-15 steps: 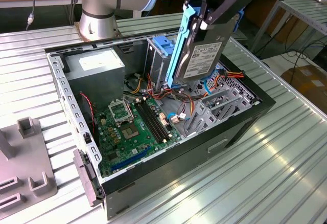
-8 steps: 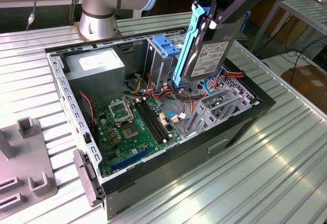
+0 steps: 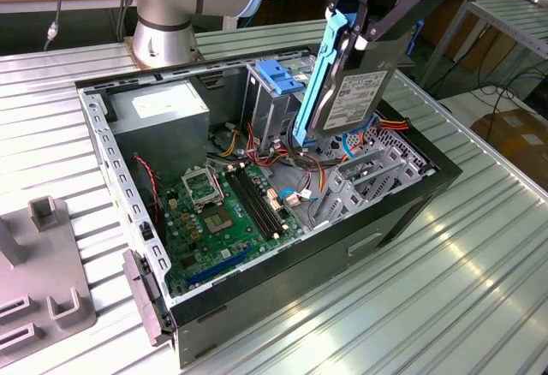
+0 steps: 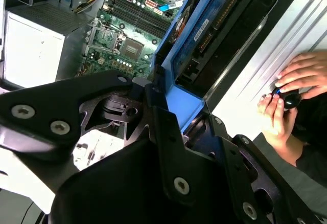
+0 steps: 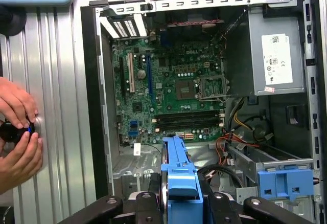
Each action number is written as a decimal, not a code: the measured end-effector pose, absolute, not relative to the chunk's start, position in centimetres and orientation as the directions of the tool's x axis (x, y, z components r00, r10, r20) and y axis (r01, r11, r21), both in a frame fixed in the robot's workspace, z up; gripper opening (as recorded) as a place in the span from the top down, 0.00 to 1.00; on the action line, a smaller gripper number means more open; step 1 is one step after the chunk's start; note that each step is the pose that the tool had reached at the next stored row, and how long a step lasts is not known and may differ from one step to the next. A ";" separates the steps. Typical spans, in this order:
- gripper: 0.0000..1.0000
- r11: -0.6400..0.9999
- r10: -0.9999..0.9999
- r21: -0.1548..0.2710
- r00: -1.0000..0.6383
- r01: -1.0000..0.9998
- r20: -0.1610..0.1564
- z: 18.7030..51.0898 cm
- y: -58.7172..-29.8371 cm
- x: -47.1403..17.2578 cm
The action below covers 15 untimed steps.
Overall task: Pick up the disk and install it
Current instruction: 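Insert the disk into the insertion slot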
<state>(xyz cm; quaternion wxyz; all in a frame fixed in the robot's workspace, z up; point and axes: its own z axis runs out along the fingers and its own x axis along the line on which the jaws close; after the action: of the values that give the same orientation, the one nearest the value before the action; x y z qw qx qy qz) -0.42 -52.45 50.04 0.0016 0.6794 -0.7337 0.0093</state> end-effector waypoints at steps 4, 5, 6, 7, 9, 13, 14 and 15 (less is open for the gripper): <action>0.63 0.077 -0.997 -0.011 -0.077 -0.997 0.015 49.8 -53.9 0.6; 0.63 0.077 -0.997 -0.011 -0.077 -0.997 0.015 49.7 -54.0 0.8; 0.63 0.077 -0.997 -0.011 -0.077 -0.997 0.015 49.7 -54.0 1.1; 0.63 0.077 -0.997 -0.011 -0.077 -0.997 0.015 49.6 -54.1 1.5; 0.63 0.077 -0.997 -0.011 -0.077 -0.997 0.015 49.4 -54.2 2.5; 0.63 0.055 -0.998 -0.011 -0.055 -0.998 0.015 49.1 -54.2 3.2; 0.63 0.051 -0.999 -0.011 -0.051 -0.999 0.015 49.0 -54.2 3.3; 0.63 0.047 -0.999 -0.012 -0.048 -0.999 0.015 49.0 -54.3 3.7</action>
<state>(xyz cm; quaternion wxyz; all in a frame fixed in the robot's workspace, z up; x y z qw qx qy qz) 3.70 -54.26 48.97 0.0013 0.6901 -0.7237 0.0096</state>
